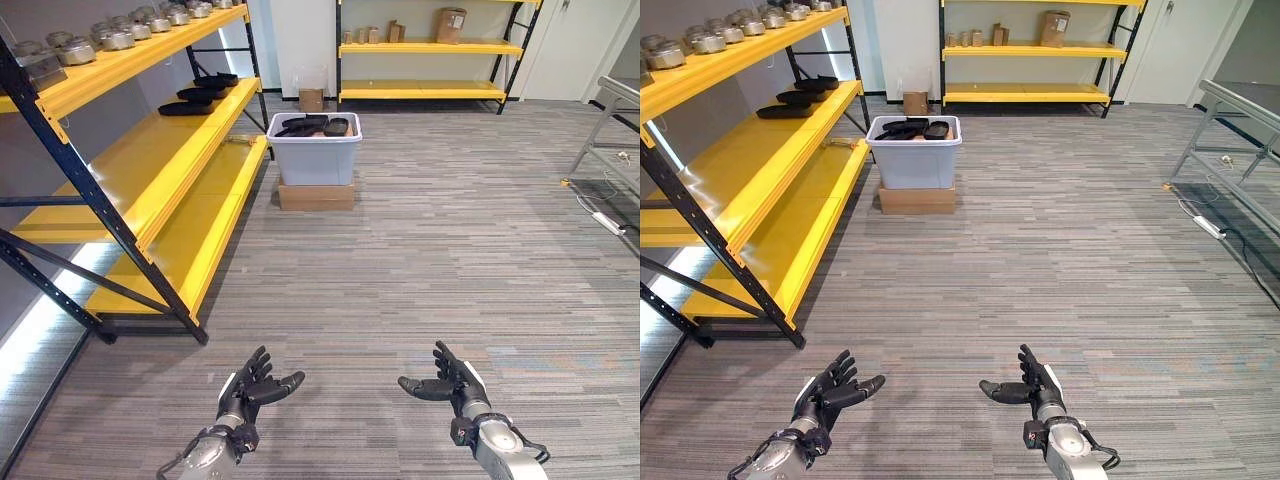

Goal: Move parts from the plastic box to the shelf.

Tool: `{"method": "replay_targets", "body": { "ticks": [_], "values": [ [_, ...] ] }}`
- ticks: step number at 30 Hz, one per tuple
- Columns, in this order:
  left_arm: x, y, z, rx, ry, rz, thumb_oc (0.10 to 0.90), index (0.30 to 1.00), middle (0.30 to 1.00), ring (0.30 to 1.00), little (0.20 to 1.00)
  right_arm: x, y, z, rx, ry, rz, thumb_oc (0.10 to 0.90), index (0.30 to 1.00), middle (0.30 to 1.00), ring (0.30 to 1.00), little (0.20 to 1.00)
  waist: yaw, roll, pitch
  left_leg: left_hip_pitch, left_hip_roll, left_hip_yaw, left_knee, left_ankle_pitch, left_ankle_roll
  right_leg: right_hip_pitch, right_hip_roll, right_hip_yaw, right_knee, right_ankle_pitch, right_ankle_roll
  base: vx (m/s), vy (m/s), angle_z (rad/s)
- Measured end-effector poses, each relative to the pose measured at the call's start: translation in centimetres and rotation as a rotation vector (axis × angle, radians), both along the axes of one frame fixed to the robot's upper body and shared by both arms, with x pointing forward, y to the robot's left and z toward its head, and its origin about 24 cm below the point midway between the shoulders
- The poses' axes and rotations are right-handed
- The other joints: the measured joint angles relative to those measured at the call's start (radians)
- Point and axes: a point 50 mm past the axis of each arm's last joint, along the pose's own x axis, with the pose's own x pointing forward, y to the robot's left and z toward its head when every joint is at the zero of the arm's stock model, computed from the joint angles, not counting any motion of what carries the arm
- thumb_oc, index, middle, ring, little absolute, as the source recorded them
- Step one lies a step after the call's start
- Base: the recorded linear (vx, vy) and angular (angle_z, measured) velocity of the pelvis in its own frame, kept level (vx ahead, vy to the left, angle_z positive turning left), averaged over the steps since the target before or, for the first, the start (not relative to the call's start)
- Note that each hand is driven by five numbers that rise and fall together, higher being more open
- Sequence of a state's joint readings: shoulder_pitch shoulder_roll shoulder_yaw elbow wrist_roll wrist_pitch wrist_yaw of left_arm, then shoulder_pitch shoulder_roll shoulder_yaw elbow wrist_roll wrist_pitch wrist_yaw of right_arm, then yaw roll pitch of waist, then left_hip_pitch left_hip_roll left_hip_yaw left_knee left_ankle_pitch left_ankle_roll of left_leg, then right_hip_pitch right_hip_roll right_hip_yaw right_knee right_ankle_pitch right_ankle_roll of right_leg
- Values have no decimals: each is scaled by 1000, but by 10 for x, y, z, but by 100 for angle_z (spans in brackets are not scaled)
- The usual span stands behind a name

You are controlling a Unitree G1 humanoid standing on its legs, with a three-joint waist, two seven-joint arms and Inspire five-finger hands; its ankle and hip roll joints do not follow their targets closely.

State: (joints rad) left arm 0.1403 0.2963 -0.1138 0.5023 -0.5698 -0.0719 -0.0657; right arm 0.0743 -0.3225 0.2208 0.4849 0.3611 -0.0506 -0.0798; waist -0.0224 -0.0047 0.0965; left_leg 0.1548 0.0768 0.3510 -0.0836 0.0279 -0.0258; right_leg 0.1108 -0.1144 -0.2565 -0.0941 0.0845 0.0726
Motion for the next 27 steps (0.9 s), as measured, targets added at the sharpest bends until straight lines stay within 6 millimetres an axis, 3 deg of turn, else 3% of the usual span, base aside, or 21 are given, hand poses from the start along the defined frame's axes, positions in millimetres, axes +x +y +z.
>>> {"method": "replay_targets", "body": {
  "ticks": [27],
  "values": [
    [-7, -2, -9, -21, 103, -23, 900, 1000, 1000, 1000, 1000, 0, -4, 0, -57, 0, -40, 900, 1000, 1000, 1000, 1000, 1, 6, -3, 3, 1, -2, 0, 9, 5, 5, 3, 0, 0, 0, 0, 6, 19, 0]
  ]
}}
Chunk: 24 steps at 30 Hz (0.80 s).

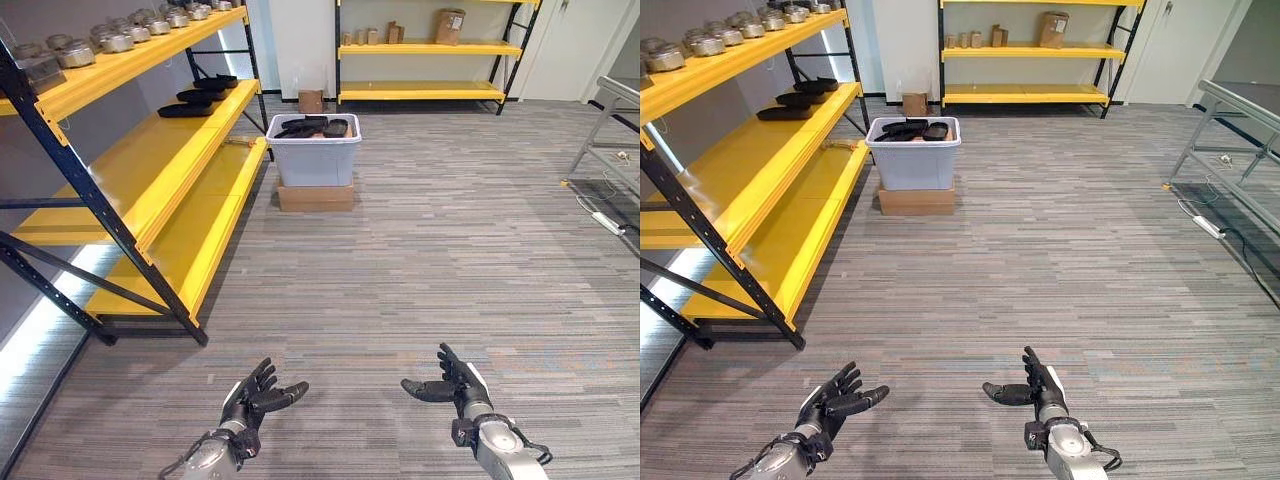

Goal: Move parts from the plastic box to the shelf.

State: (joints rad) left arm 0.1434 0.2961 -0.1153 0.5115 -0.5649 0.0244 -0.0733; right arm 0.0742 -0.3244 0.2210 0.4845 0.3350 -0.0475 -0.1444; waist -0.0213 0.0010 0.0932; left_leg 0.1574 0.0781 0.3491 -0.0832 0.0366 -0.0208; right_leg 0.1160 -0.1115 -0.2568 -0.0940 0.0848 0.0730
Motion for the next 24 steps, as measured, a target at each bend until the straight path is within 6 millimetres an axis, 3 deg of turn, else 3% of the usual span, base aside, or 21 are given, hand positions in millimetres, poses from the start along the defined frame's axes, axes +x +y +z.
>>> {"method": "replay_targets", "body": {
  "ticks": [24],
  "values": [
    [3, 2, 1, 23, 1, 33, 900, 1000, 1000, 1000, 1000, 1, -1, 2, 36, -18, -41, 900, 1000, 1000, 1000, 1000, -1, 8, 1, -3, -15, -15, 4, -2, 10, -5, -10, -5, 36, -6, 2, 1, 68, 2]
  ]
}}
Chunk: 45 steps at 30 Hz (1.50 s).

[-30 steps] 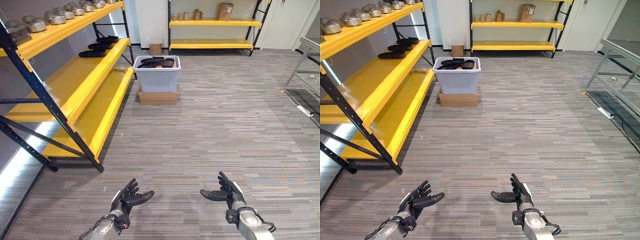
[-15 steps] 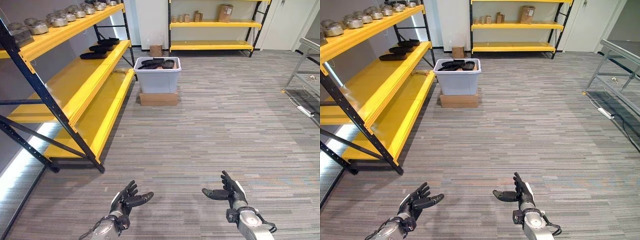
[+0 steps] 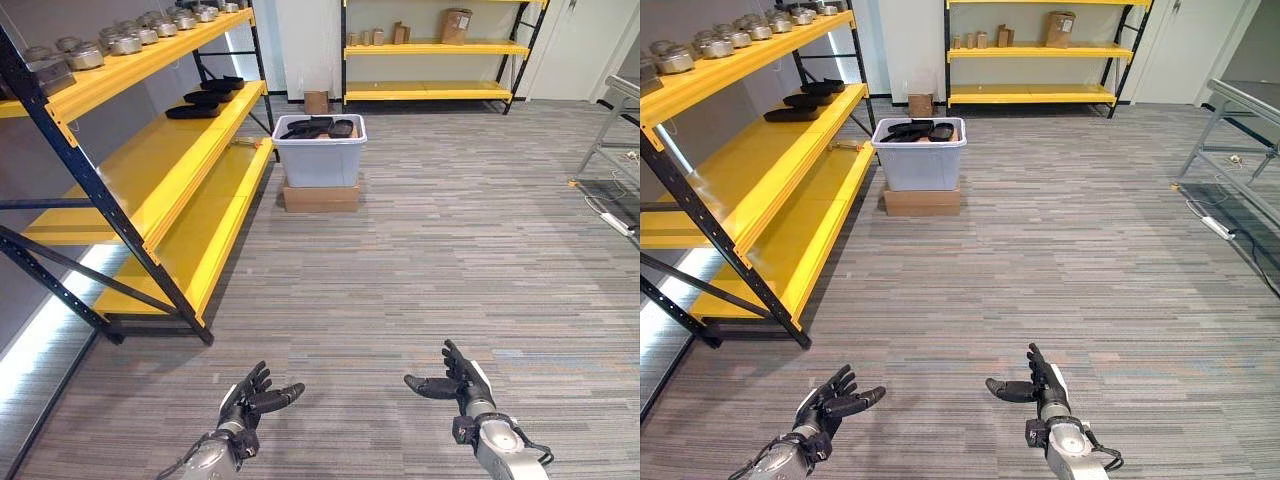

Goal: Move parts from the plastic box to the shelf.

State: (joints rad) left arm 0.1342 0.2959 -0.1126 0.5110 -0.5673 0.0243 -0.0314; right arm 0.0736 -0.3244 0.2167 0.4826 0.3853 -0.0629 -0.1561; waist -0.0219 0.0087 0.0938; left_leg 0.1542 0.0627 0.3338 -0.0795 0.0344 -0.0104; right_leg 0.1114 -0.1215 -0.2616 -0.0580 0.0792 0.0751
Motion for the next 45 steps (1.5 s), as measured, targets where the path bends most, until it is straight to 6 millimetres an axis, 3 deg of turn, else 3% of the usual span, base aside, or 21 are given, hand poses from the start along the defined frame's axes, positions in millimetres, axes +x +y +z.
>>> {"method": "replay_targets", "body": {
  "ticks": [5, 6, 7, 9, 11, 12, 13, 15, 16, 18, 21, 24, 25, 27, 28, 31, 33, 34, 37, 41, 45],
  "values": [
    [30, -9, 13, -13, -72, -49, 900, 1000, 1000, 1000, 1000, 13, -10, 13, -14, -74, -70, 900, 1000, 1000, 1000, 1000, -3, -2, 65, -31, -22, -24, 47, -33, 53, -163, -80, 6, 361, -71, 36, -59, 310, 13],
    [35, -8, 15, -10, -84, -56, 900, 1000, 1000, 1000, 1000, 17, -5, 15, 0, -92, -74, 900, 1000, 1000, 1000, 1000, 0, -25, 88, -40, -64, -12, 124, -68, 94, -207, -126, 9, 472, -71, 55, 27, 219, 10],
    [43, -14, 17, -21, -93, -68, 900, 1000, 1000, 1000, 1000, 24, -8, 26, -6, -153, -81, 900, 1000, 1000, 1000, 1000, -17, -28, 138, -88, -118, 17, 308, -170, 193, -310, -213, 4, 722, -54, 91, 25, 87, 11],
    [33, -19, 9, -27, -50, -92, 900, 1000, 1000, 1000, 1000, 22, -11, 24, -5, -143, -94, 900, 1000, 1000, 1000, 1000, -21, -5, 145, -74, -112, 20, 310, -231, 145, -419, -238, 20, 885, -15, 100, 152, -46, -7],
    [26, -18, 7, -27, -35, -88, 900, 1000, 1000, 1000, 1000, 23, -9, 25, 0, -141, -68, 900, 1000, 1000, 1000, 1000, -25, 23, 144, -74, -114, -22, 240, -207, 108, -436, -145, 8, 739, -35, 109, 223, -138, -3],
    [29, -16, 9, -19, -42, -90, 900, 1000, 1000, 1000, 1000, 22, -8, 25, 3, -143, -61, 900, 1000, 1000, 1000, 1000, -33, 23, 145, -71, -121, -46, 174, -185, 57, -424, -86, 16, 572, -37, 102, 260, -192, 58],
    [37, -8, 15, 6, -65, -97, 900, 1000, 1000, 1000, 1000, 21, -2, 23, 26, -143, -72, 900, 1000, 1000, 1000, 1000, -38, -56, 152, -101, -145, -41, 275, -223, 107, -411, -108, 57, 422, -46, 122, 400, -264, 84],
    [39, 0, 16, 31, -53, -82, 900, 1000, 1000, 1000, 1000, 20, 5, 18, 41, -121, -79, 900, 1000, 1000, 1000, 1000, -19, -129, 157, -92, -162, -21, 347, -270, 116, -379, -152, 81, 260, -7, 88, 514, -261, 43],
    [33, -4, 9, 22, -18, -72, 900, 1000, 1000, 1000, 1000, 22, 4, 22, 44, -142, -75, 900, 1000, 1000, 1000, 1000, -31, -106, 150, -82, -167, -45, 343, -282, 121, -334, -151, 27, 55, 48, 78, 415, -185, 2],
    [30, -8, 6, 14, -8, -76, 900, 1000, 1000, 1000, 1000, 25, 4, 26, 43, -159, -71, 900, 1000, 1000, 1000, 1000, -38, -78, 150, -63, -170, -62, 314, -272, 135, -329, -144, 42, 18, 78, 74, 284, -136, 28],
    [29, -22, 5, -18, -25, -83, 900, 1000, 1000, 1000, 1000, 21, -3, 27, 17, -156, -55, 900, 1000, 1000, 1000, 1000, -65, -4, 133, 49, -174, -132, 177, -238, 129, -296, -58, 73, 108, 103, 21, 466, -235, 63],
    [35, -36, 12, -35, -65, -101, 900, 1000, 1000, 1000, 1000, 28, -9, 34, -21, -178, -79, 900, 1000, 1000, 1000, 1000, -71, 19, 123, 113, -159, -157, 148, -253, 101, -297, 23, 31, 264, 7, -82, 432, -172, 46],
    [32, -38, 11, -42, -65, -104, 900, 1000, 1000, 1000, 1000, 29, -11, 35, -32, -181, -90, 900, 1000, 1000, 1000, 1000, -70, 34, 113, 121, -145, -158, 150, -255, 91, -298, 38, 21, 288, -23, -86, 247, -78, 5],
    [29, -36, 12, -38, -67, -93, 900, 1000, 1000, 1000, 1000, 35, -11, 40, -58, -189, -108, 900, 1000, 1000, 1000, 1000, -58, 34, 110, 127, -133, -134, 199, -244, 63, -296, 44, 54, 349, -67, -119, 115, -26, -30],
    [31, -37, 14, -31, -74, -91, 900, 1000, 1000, 1000, 1000, 41, -14, 45, -81, -205, -143, 900, 1000, 1000, 1000, 1000, -57, 6, 112, 64, -133, -117, 322, -256, 25, -296, 19, 82, 349, -78, -136, 55, -1, -17],
    [44, -41, 28, -23, -141, -136, 900, 1000, 1000, 1000, 1000, 48, -28, 56, -120, -242, -266, 900, 1000, 1000, 1000, 1000, -63, -21, 119, 8, -40, -93, 202, -283, 16, -289, 5, 79, 333, -78, -133, 37, 19, 4],
    [51, -43, 34, -17, -168, -151, 900, 1000, 1000, 1000, 1000, 57, -33, 66, -138, -277, -296, 900, 1000, 1000, 1000, 1000, -72, -10, 119, -14, 22, -93, 129, -156, 30, -331, 10, 77, 397, -94, -119, 88, 13, -24],
    [53, -44, 35, -15, -176, -157, 900, 1000, 1000, 1000, 1000, 62, -34, 71, -143, -297, -296, 900, 1000, 1000, 1000, 1000, -74, -7, 120, -10, 32, -104, 132, -136, -3, -339, 10, 84, 421, -120, -105, 129, -21, -40],
    [61, -48, 40, -14, -207, -179, 900, 1000, 1000, 1000, 1000, 62, -34, 73, -148, -316, -304, 900, 1000, 1000, 1000, 1000, -117, -4, 120, 0, 3, -98, 104, -154, -32, -352, -21, 85, 435, -149, -68, 156, -52, -10],
    [56, -46, 37, -8, -191, -174, 900, 1000, 1000, 1000, 1000, 45, -32, 56, -136, -249, -313, 900, 1000, 1000, 1000, 1000, -123, 1, 121, 29, -12, -100, 91, -164, -30, -409, -52, 74, 553, -181, -22, 209, -114, -2],
    [45, -42, 30, 2, -157, -145, 900, 1000, 1000, 1000, 1000, 39, -28, 49, -124, -223, -290, 900, 1000, 1000, 1000, 1000, -119, 13, 116, 20, 14, -97, 146, -214, -34, -396, -33, 55, 519, -215, -56, 234, -208, -6]
  ]
}}
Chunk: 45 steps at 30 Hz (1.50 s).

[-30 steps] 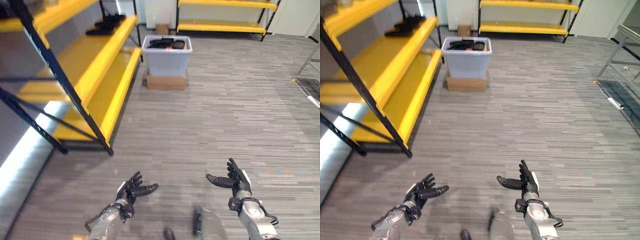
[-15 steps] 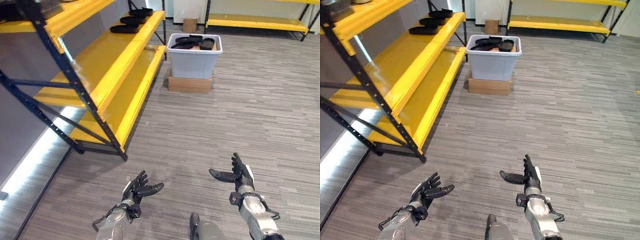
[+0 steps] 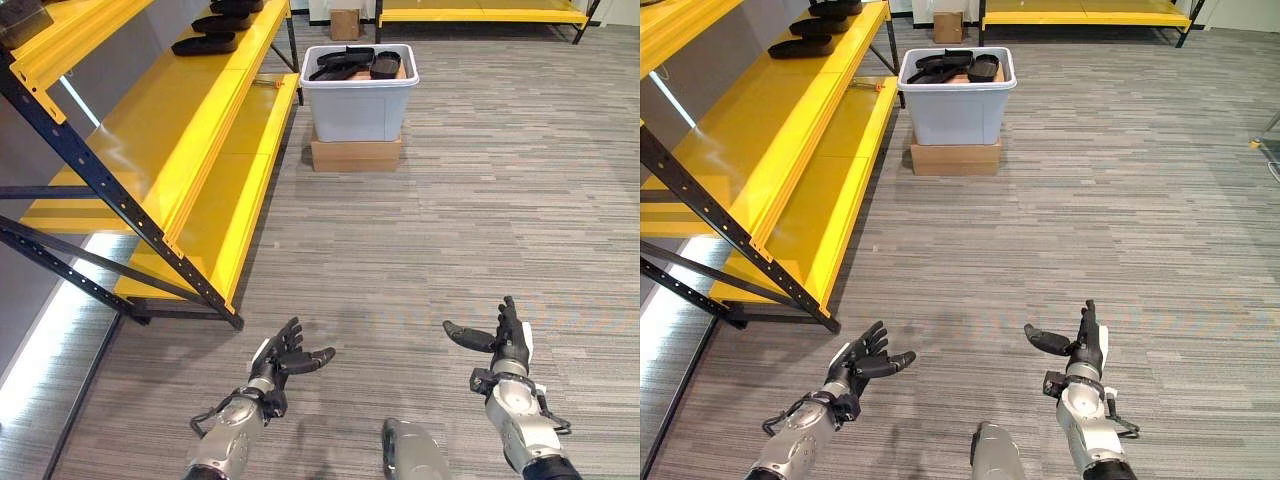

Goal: Move parts from the plastic box to the shelf.

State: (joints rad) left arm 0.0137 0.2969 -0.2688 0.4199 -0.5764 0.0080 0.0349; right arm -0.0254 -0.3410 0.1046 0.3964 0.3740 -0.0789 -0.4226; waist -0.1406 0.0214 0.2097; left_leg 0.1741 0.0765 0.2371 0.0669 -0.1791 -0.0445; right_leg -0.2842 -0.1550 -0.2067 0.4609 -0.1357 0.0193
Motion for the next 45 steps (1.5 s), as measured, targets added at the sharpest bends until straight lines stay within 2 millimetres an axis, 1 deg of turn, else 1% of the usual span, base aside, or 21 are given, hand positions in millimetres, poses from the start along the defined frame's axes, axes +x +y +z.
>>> {"method": "replay_targets", "body": {
  "ticks": [2, 3, 5, 7, 9, 11, 12, 14, 17, 19, 20, 22, 24, 26, 28, 32, 33, 35, 37, 41, 45],
  "values": [
    [-2, 0, -1, -2, 5, 2, 900, 1000, 1000, 1000, 1000, 0, 0, 0, 0, 4, 15, 900, 1000, 1000, 1000, 1000, -1, 6, 0, -1, 22, 5, 29, -10, -9, 10, 20, -4, -2, -17, -11, 206, -261, -12],
    [-2, 0, -1, -6, 5, 1, 900, 1000, 1000, 1000, 1000, 0, 1, -1, -2, 13, 49, 900, 1000, 1000, 1000, 1000, 4, 3, -2, -22, 60, -2, 122, -11, -9, 37, 55, -9, -6, -37, -32, 176, -232, -13],
    [0, -2, 1, -6, -4, -4, 900, 1000, 1000, 1000, 1000, 1, 0, 1, -11, 7, 69, 900, 1000, 1000, 1000, 1000, 5, 2, -6, -66, 83, -20, 231, -11, -9, 56, 70, -20, -23, -39, -57, 138, -171, -14],
    [3, -1, 3, 3, -13, 2, 900, 1000, 1000, 1000, 1000, 6, 0, 6, -19, -6, 105, 900, 1000, 1000, 1000, 1000, 5, 4, -8, -99, 113, -28, 321, 7, -29, 64, 94, -21, -24, -50, -92, 237, -251, -18],
    [6, -1, 1, 8, -9, 18, 900, 1000, 1000, 1000, 1000, 4, -1, 5, -21, 0, 129, 900, 1000, 1000, 1000, 1000, 4, 0, -10, -204, 156, -49, 542, 80, -93, 83, 117, -20, -29, -80, -118, 211, -221, -7],
    [3, 3, -1, 13, 2, 39, 900, 1000, 1000, 1000, 1000, -1, 2, 0, -23, 25, 162, 900, 1000, 1000, 1000, 1000, 9, -12, -12, -302, 180, -51, 739, 134, -64, 112, 123, -19, -39, -77, -139, 109, -28, -12],
    [0, 5, -2, 1, 6, 56, 900, 1000, 1000, 1000, 1000, -7, 3, -5, -25, 46, 174, 900, 1000, 1000, 1000, 1000, 9, -24, -15, -362, 145, -58, 785, 117, -41, 144, 124, -12, -78, -66, -140, 70, 28, -15],
    [-5, 10, -5, -4, 11, 89, 900, 1000, 1000, 1000, 1000, -12, 8, -11, -22, 73, 212, 900, 1000, 1000, 1000, 1000, 32, -43, -15, -378, 89, -12, 685, 102, -12, 198, 123, 1, -144, -38, -141, 89, 85, -24],
    [-11, 17, -7, -1, 17, 103, 900, 1000, 1000, 1000, 1000, -14, 14, -11, -19, 72, 238, 900, 1000, 1000, 1000, 1000, 44, -46, -19, -385, 71, 30, 358, 113, -4, 249, 153, -7, -222, -19, -142, 172, 171, -2],
    [-14, 18, -8, 7, 20, 92, 900, 1000, 1000, 1000, 1000, -14, 16, -12, -17, 74, 246, 900, 1000, 1000, 1000, 1000, 66, -44, -20, -375, 64, 18, 177, 143, -13, 271, 175, -2, -262, -4, -140, 225, 130, -10],
    [-22, 22, -13, 34, 40, 83, 900, 1000, 1000, 1000, 1000, -14, 18, -13, -14, 78, 254, 900, 1000, 1000, 1000, 1000, 87, -41, -19, -372, 59, -18, 36, 194, -23, 308, 203, 18, -312, 10, -140, 264, 137, -31],
    [-40, 31, -28, 52, 120, 103, 900, 1000, 1000, 1000, 1000, -13, 21, -13, -9, 77, 265, 900, 1000, 1000, 1000, 1000, 118, -24, -17, -363, 65, -90, -117, 268, -26, 370, 241, 45, -359, 17, -140, 377, 209, -48],
    [-60, 41, -40, 58, 191, 154, 900, 1000, 1000, 1000, 1000, -12, 24, -13, -1, 79, 292, 900, 1000, 1000, 1000, 1000, 150, -20, -14, -368, 73, -168, -152, 290, -26, 400, 250, 112, -358, 12, -141, 361, 243, -87],
    [-72, 48, -46, 67, 231, 190, 900, 1000, 1000, 1000, 1000, -11, 26, -13, 12, 78, 315, 900, 1000, 1000, 1000, 1000, 171, -24, -9, -375, 84, -179, -148, 295, -22, 424, 244, 147, -358, 7, -134, 235, 210, -75],
    [-71, 50, -45, 69, 221, 197, 900, 1000, 1000, 1000, 1000, -14, 23, -16, 36, 91, 302, 900, 1000, 1000, 1000, 1000, 166, -29, -2, -380, 81, -157, -146, 300, -14, 456, 233, 141, -365, -6, -123, 205, 198, -8],
    [-57, 48, -39, 67, 176, 186, 900, 1000, 1000, 1000, 1000, -14, 23, -16, 51, 91, 295, 900, 1000, 1000, 1000, 1000, 151, -32, 5, -376, 76, -113, -20, 300, -10, 499, 208, 139, -378, -37, -91, 276, 233, 3],
    [-54, 45, -37, 53, 160, 181, 900, 1000, 1000, 1000, 1000, -16, 20, -17, 48, 98, 294, 900, 1000, 1000, 1000, 1000, 141, -8, 7, -325, 77, -105, -20, 273, 21, 511, 210, 138, -352, -73, -68, 272, 194, 22],
    [-46, 46, -32, 53, 133, 171, 900, 1000, 1000, 1000, 1000, -20, 22, -21, 65, 111, 284, 900, 1000, 1000, 1000, 1000, 147, -25, 20, -311, 39, -98, -15, 333, 29, 495, 160, 139, -278, -130, -23, 186, 119, 9],
    [-41, 47, -26, 59, 102, 156, 900, 1000, 1000, 1000, 1000, -21, 25, -21, 76, 108, 280, 900, 1000, 1000, 1000, 1000, 147, -48, 24, -313, -26, -88, -17, 328, 46, 481, 94, 131, -255, -156, 7, 178, 134, 8],
    [-36, 48, -23, 109, 84, 120, 900, 1000, 1000, 1000, 1000, -21, 31, -23, 99, 103, 264, 900, 1000, 1000, 1000, 1000, 155, -47, 27, -316, -81, -72, -17, 317, 98, 466, 33, 114, -245, -158, 17, 146, 115, 5],
    [-28, 59, -11, 234, 35, 44, 900, 1000, 1000, 1000, 1000, -15, 37, -18, 107, 61, 252, 900, 1000, 1000, 1000, 1000, 172, -61, 35, -337, -98, -44, 8, 284, 97, 469, 6, 114, -292, -146, 36, 163, 150, -16]
  ]
}}
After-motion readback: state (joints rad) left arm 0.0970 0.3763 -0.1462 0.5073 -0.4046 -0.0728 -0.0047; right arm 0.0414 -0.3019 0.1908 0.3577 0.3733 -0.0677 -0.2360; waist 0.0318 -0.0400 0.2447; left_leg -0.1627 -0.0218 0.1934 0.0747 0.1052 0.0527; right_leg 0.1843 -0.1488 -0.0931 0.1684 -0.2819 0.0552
